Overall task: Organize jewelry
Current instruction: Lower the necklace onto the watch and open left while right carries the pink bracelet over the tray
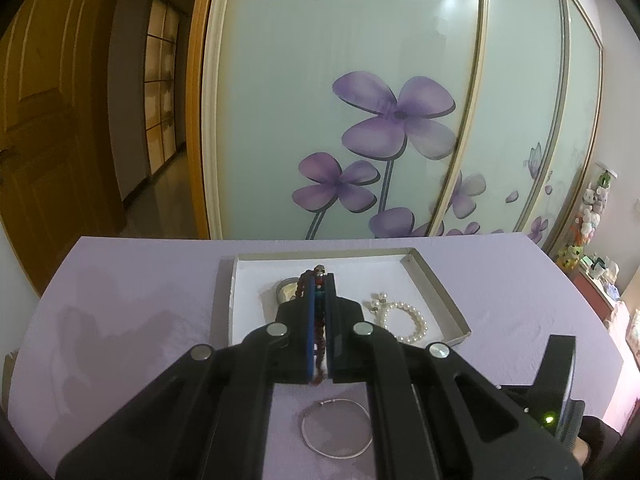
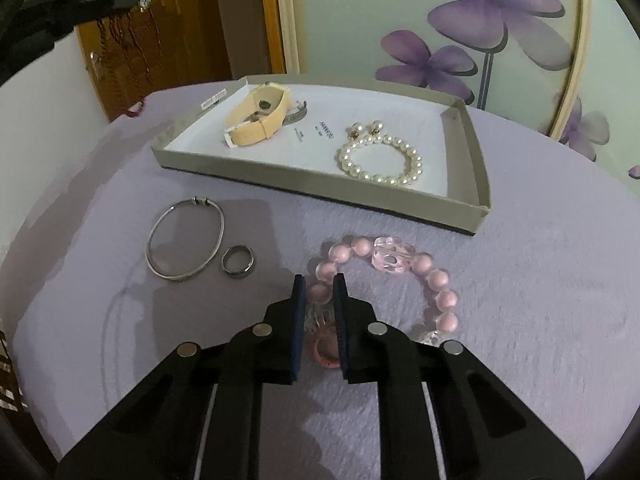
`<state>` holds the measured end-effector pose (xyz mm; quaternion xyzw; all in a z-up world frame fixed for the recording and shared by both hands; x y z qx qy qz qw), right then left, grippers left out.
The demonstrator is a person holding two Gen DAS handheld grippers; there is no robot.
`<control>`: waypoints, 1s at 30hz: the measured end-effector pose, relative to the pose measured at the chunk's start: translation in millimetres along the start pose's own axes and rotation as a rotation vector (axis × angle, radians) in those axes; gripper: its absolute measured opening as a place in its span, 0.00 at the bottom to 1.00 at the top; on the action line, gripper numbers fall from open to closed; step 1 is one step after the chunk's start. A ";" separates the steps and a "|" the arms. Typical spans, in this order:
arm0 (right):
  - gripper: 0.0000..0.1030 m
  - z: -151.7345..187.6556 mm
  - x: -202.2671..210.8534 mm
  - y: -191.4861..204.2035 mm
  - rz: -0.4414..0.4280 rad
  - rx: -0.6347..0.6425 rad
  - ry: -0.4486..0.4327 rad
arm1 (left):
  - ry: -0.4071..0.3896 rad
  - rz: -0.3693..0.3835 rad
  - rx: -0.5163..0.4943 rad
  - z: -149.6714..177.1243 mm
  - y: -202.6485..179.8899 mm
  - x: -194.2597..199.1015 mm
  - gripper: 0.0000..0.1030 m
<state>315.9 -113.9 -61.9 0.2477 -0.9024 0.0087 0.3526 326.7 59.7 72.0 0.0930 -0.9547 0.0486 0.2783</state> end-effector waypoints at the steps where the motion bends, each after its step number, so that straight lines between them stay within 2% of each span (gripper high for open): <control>1: 0.13 -1.5 1.9 0.0 -0.001 -0.003 -0.010 | 0.000 0.001 -0.001 -0.1 0.7 0.0 0.04; 16: 0.13 -45.1 69.7 -6.4 -0.011 -0.018 -0.241 | -0.003 0.006 0.003 -1.5 -1.6 -1.3 0.04; 30: 0.13 -94.2 66.6 -12.6 0.005 0.002 -0.306 | -0.005 0.020 0.014 -10.4 -0.1 -17.0 0.04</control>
Point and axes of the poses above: each gripper's, at about its wrist camera, not at the fingertips, and x roughly against the way its jaws point, y to its left, z to its underside, the point moved 6 cm from there along -x, roughly the way its jaws point, and after that the axes turned 8 degrees about -z, right-handed, at the moved point
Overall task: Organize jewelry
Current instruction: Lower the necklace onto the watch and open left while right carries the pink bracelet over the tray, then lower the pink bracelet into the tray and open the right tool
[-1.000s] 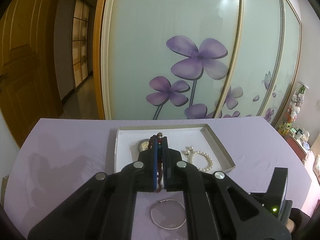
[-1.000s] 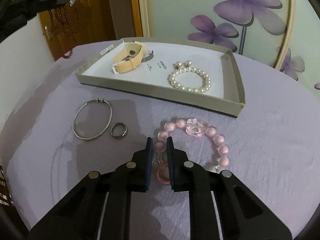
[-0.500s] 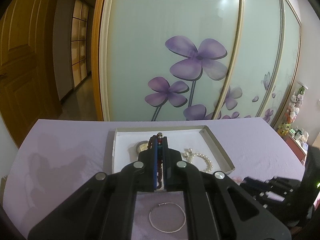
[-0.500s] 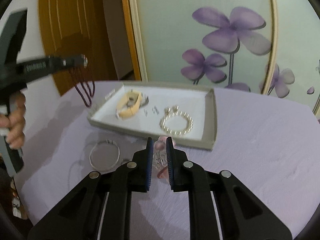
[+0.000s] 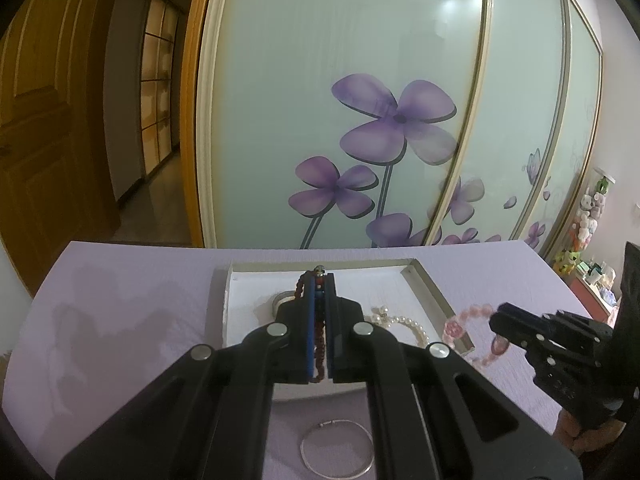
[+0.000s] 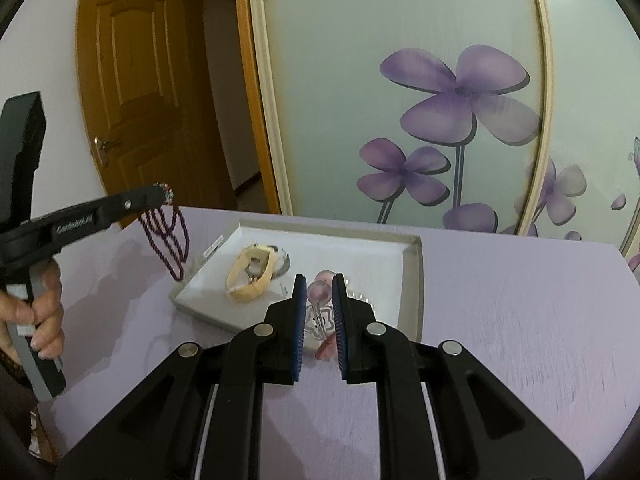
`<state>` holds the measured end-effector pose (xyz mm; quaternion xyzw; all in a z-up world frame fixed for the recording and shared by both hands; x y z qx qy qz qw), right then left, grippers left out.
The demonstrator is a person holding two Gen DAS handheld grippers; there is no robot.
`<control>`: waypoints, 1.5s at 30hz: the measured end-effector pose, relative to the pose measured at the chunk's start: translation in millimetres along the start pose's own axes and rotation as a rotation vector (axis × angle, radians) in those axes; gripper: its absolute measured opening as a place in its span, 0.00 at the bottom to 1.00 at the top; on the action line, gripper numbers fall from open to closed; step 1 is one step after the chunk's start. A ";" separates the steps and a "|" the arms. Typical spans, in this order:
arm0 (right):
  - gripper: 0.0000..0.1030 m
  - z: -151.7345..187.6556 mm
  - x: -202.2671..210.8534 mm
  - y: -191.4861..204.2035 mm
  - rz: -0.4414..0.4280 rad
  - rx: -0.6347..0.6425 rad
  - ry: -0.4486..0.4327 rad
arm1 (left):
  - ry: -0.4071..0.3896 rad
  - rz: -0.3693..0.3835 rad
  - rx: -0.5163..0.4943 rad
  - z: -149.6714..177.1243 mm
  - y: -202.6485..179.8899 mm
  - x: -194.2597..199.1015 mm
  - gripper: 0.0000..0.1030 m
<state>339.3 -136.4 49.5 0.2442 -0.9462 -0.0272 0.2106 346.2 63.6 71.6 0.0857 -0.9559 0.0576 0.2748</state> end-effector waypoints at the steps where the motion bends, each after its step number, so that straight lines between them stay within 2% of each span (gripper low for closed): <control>1: 0.13 -2.8 -4.8 -0.3 0.001 0.006 0.003 | 0.002 0.002 0.001 -0.8 0.0 -3.5 0.04; 10: 0.13 -16.9 -38.3 -6.2 -0.003 0.022 0.022 | 0.020 0.007 0.001 -12.6 2.9 -34.5 0.04; 30: 0.13 -0.6 -71.7 -25.3 -0.017 -0.014 0.066 | 0.085 0.028 -0.018 -1.7 -0.9 -96.1 0.05; 32: 0.13 -1.0 -72.6 -26.2 -0.020 -0.015 0.067 | 0.088 0.027 -0.011 -1.4 -0.5 -99.3 0.07; 34: 0.13 -0.8 -73.2 -26.2 -0.021 -0.015 0.066 | 0.091 0.021 -0.006 -0.6 0.2 -102.2 0.16; 45: 0.13 -1.9 -83.7 -28.0 -0.008 -0.008 0.068 | 0.087 0.002 0.009 -0.5 7.5 -102.9 0.23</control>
Point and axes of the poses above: each gripper's, at about its wrist camera, not at the fingertips, and x roughly against the way its jaws point, y to its left, z to its underside, the point moved 6 cm from there along -x, roughly the way its jaws point, and after that the axes turned 8 degrees about -z, right-handed, at the moved point
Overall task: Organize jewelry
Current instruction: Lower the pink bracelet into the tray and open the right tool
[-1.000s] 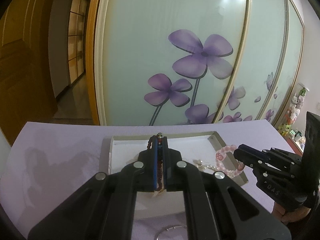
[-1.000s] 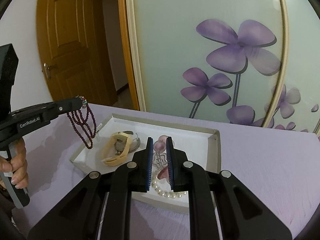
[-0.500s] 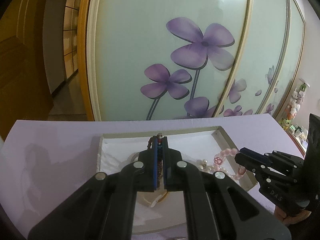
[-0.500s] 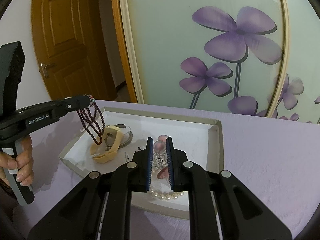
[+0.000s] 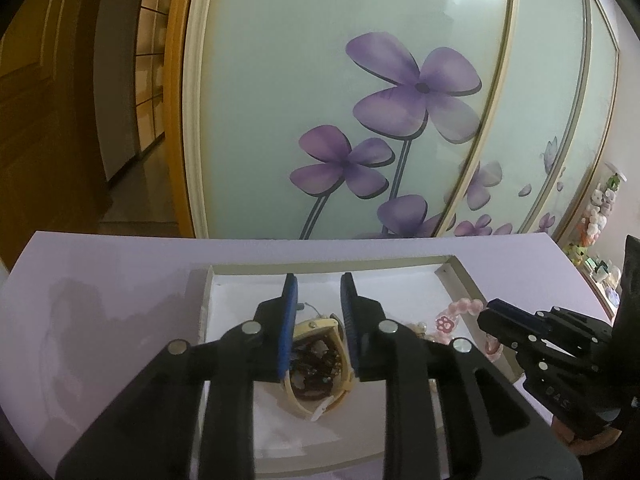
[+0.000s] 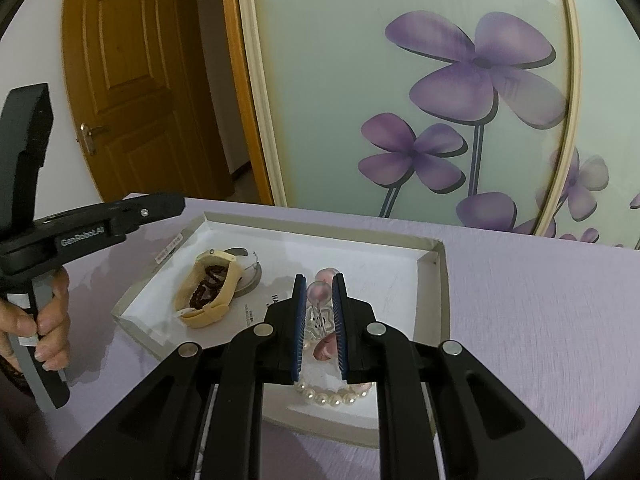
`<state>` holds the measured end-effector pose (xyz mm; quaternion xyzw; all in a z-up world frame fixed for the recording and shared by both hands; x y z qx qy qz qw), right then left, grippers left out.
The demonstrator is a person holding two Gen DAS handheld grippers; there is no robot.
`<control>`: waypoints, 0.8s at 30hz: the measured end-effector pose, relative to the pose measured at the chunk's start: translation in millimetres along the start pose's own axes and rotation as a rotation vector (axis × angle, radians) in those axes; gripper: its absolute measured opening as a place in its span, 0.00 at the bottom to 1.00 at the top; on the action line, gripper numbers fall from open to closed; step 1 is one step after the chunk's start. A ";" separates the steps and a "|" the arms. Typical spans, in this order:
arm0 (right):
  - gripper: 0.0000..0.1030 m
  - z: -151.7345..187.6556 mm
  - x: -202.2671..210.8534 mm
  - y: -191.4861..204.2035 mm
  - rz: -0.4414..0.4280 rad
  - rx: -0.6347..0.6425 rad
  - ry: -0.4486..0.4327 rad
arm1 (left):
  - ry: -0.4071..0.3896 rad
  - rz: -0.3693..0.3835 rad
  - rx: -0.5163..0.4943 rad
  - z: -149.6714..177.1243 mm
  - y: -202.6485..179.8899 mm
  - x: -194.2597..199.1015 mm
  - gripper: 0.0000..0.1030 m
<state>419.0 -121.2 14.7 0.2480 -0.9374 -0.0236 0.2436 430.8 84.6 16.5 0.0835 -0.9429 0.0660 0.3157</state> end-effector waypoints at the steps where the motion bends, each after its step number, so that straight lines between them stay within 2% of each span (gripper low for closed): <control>1: 0.13 0.1 -1.3 -0.7 0.003 0.002 -0.002 | -0.001 -0.001 0.000 0.4 0.3 0.7 0.24; 5: 0.16 1.5 0.3 -0.1 0.005 0.007 -0.015 | -0.003 -0.008 0.002 1.1 1.4 1.8 0.27; 6: 0.23 1.2 1.2 0.4 0.000 0.009 -0.017 | -0.003 -0.009 0.002 0.8 1.8 1.6 0.28; 7: 0.36 1.1 3.9 2.4 0.002 0.014 -0.026 | -0.003 -0.012 0.001 0.4 1.8 1.2 0.29; 9: 0.42 0.2 7.4 4.7 0.006 0.021 -0.036 | -0.003 -0.014 0.001 0.1 1.6 2.3 0.29; 19: 0.42 7.1 26.1 13.9 0.001 0.031 -0.032 | -0.012 -0.024 0.001 4.7 6.1 19.6 0.36; 24: 0.42 17.2 49.0 16.1 0.008 0.030 -0.040 | -0.004 -0.025 -0.002 23.3 11.7 39.9 0.42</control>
Point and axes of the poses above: each gripper's, at about its wrist camera, not at the fingertips, and x roughly against the way its jaws point, y to its left, z to its underside, the point moved 6 cm from there along -x, roughly the way its jaws point, and after that the axes turned 8 degrees about -z, right-handed, at the moved point
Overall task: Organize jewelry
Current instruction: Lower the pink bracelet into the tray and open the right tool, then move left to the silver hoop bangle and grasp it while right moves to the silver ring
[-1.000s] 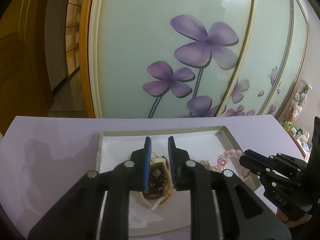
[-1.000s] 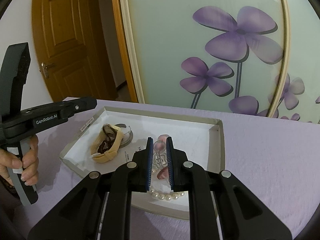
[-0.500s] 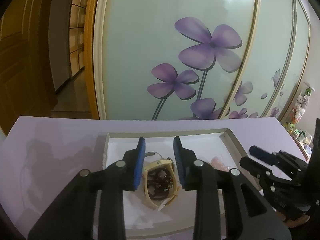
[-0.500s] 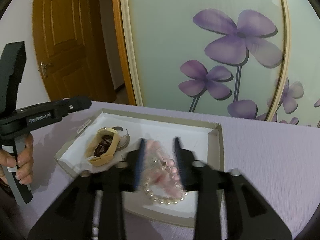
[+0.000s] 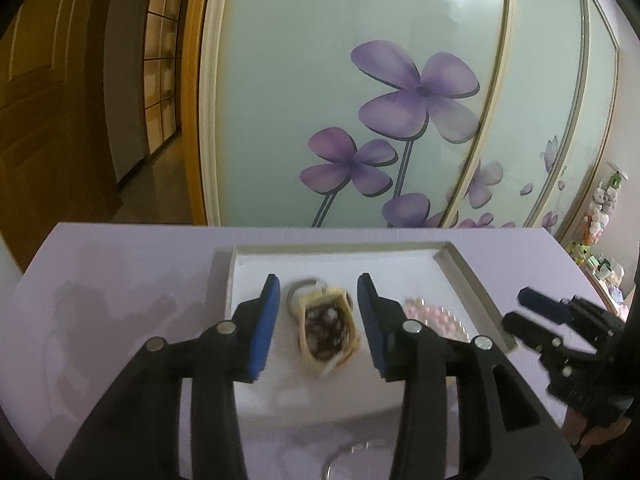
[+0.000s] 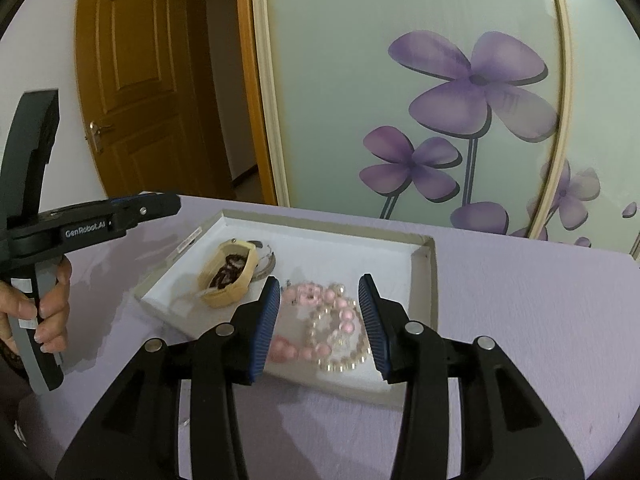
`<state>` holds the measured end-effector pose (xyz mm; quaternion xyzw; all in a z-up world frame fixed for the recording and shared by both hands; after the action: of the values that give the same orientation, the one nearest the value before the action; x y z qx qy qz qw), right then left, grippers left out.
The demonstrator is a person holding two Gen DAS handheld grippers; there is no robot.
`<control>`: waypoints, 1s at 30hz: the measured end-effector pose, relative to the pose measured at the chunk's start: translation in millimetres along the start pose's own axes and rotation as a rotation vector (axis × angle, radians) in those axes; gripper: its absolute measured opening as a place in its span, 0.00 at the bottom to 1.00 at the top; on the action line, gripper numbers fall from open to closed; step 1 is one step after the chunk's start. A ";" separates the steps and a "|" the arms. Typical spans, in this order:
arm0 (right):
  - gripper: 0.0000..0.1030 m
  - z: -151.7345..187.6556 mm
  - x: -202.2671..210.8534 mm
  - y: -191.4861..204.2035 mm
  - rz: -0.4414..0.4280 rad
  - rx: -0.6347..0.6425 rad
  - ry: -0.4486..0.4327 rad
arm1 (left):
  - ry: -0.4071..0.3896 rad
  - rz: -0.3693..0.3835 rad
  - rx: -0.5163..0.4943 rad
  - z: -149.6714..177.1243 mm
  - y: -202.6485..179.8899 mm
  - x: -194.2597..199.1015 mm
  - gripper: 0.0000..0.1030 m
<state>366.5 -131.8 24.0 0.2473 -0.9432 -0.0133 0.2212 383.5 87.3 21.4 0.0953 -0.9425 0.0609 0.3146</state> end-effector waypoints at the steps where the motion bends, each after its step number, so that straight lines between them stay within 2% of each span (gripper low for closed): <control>1: 0.42 1.8 4.8 0.1 0.001 -0.001 -0.002 | 0.004 0.000 0.001 4.2 0.9 3.1 0.43; 11: 0.42 32.6 54.8 21.3 -0.013 -0.017 -0.018 | 0.119 0.032 0.004 82.9 -3.9 29.3 0.47; 16: 0.42 46.0 69.9 26.2 -0.013 -0.028 -0.017 | 0.177 0.051 -0.016 118.3 -21.4 29.7 0.57; 19: 0.42 49.3 75.6 23.0 -0.005 -0.042 -0.021 | 0.190 0.052 -0.048 130.0 -31.5 30.5 0.63; 24: 0.42 50.5 80.6 18.0 0.002 -0.058 -0.032 | 0.227 0.031 -0.102 146.1 -43.7 25.7 0.65; 30: 0.42 50.0 80.7 18.4 -0.009 -0.057 -0.041 | 0.252 -0.009 -0.124 148.6 -48.5 17.5 0.70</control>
<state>273.8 -158.0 14.5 0.2450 -0.9456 -0.0464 0.2089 293.9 11.6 -83.4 0.0716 -0.8971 0.0124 0.4359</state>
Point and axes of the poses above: each gripper's, at about its wrist camera, not at the fingertips, and x roughly against the way its jaws point, y to its left, z to its underside, the point moved 6 cm from there along -x, roughly the way its jaws point, and after that the axes turned 8 degrees about -z, right-handed, at the moved point
